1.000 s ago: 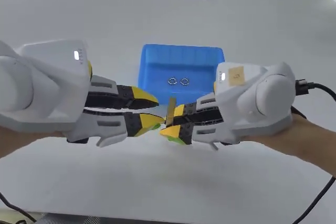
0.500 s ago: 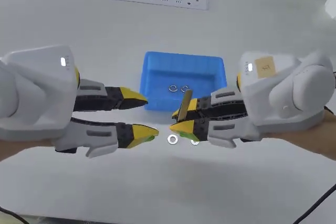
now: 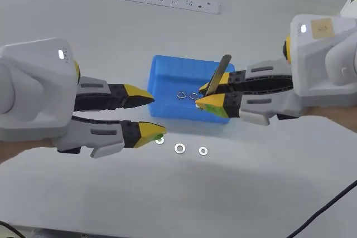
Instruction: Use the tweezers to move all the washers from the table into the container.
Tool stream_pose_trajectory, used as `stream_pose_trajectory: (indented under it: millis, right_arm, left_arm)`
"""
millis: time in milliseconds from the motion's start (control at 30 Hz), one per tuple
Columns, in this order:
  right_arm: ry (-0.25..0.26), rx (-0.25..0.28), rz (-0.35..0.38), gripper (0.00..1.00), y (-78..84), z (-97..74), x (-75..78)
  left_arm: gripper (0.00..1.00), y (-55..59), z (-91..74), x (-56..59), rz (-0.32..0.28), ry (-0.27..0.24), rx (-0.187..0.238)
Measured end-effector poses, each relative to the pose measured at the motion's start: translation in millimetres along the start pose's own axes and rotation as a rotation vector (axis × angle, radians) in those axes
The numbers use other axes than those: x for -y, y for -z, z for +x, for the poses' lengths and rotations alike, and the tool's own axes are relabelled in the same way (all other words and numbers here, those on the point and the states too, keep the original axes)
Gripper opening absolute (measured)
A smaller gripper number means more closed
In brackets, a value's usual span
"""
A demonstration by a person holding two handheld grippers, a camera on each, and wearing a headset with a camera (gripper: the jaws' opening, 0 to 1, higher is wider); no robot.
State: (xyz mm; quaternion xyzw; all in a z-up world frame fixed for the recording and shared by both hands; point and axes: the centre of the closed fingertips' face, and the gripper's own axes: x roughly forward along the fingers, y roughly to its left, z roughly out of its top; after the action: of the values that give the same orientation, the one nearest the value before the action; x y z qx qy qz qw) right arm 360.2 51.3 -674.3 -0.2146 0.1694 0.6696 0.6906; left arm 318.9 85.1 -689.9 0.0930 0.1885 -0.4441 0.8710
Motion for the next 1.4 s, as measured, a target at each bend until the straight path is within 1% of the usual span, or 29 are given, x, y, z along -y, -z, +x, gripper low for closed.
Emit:
stream_pose_trajectory:
  millis: [100,200,300,400,433,533,667,767,900,1000,1100,1167,1300,1400]
  right_arm:
    - [0.019,-0.009,-0.01,0.1,-0.6,0.5,10.1]
    - [0.024,-0.008,-0.008,0.1,-1.5,2.2,17.6]
    - [0.031,-0.02,-0.012,0.1,1.5,7.7,27.6]
    - [0.032,-0.032,-0.013,0.1,5.8,14.0,34.4]
    - [0.03,-0.033,-0.009,0.1,8.1,17.4,36.9]
    - [0.029,-0.058,-0.006,0.1,18.4,26.5,43.9]
    - [0.032,-0.077,-0.005,0.1,28.2,37.5,53.7]
    - [0.033,-0.074,-0.002,0.1,30.6,44.2,59.5]
    - [0.035,-0.088,-0.007,0.1,38.6,57.8,69.0]
    - [0.035,-0.1,-0.006,0.1,47.1,69.8,76.4]
    - [0.031,-0.11,0.001,0.1,54.0,78.2,80.6]
    - [0.031,-0.115,0.004,0.1,57.5,82.1,82.1]
    - [0.032,-0.122,0.001,0.1,63.3,85.7,82.4]
    - [0.036,-0.112,0.0,0.1,63.7,85.8,83.0]
  left_arm:
    - [0.35,1.2,-0.9,-1.6,-0.006,-0.005,0.003]
    - [0.35,0.1,-2.0,-3.8,-0.005,-0.012,0.02]
    - [0.36,0.4,-1.9,-5.7,-0.017,-0.015,0.026]
    - [0.36,1.6,-2.1,-9.4,-0.025,-0.024,0.028]
    - [0.36,1.9,-2.1,-11.1,-0.03,-0.027,0.03]
    - [0.36,3.0,-2.7,-14.2,-0.032,-0.037,0.028]
    - [0.36,4.2,-4.1,-16.5,-0.041,-0.043,0.031]
    - [0.36,6.8,-3.8,-18.6,-0.049,-0.051,0.022]
    - [0.36,9.2,-2.3,-22.5,-0.061,-0.062,0.019]
    - [0.36,8.7,-1.7,-24.9,-0.065,-0.07,0.02]
    - [0.35,8.9,-2.4,-28.0,-0.068,-0.079,0.019]
    - [0.35,11.4,-3.7,-31.3,-0.072,-0.089,0.015]
    - [0.35,15.8,-5.2,-34.9,-0.082,-0.102,0.003]
    - [0.35,16.7,-5.6,-35.8,-0.085,-0.107,0.0]
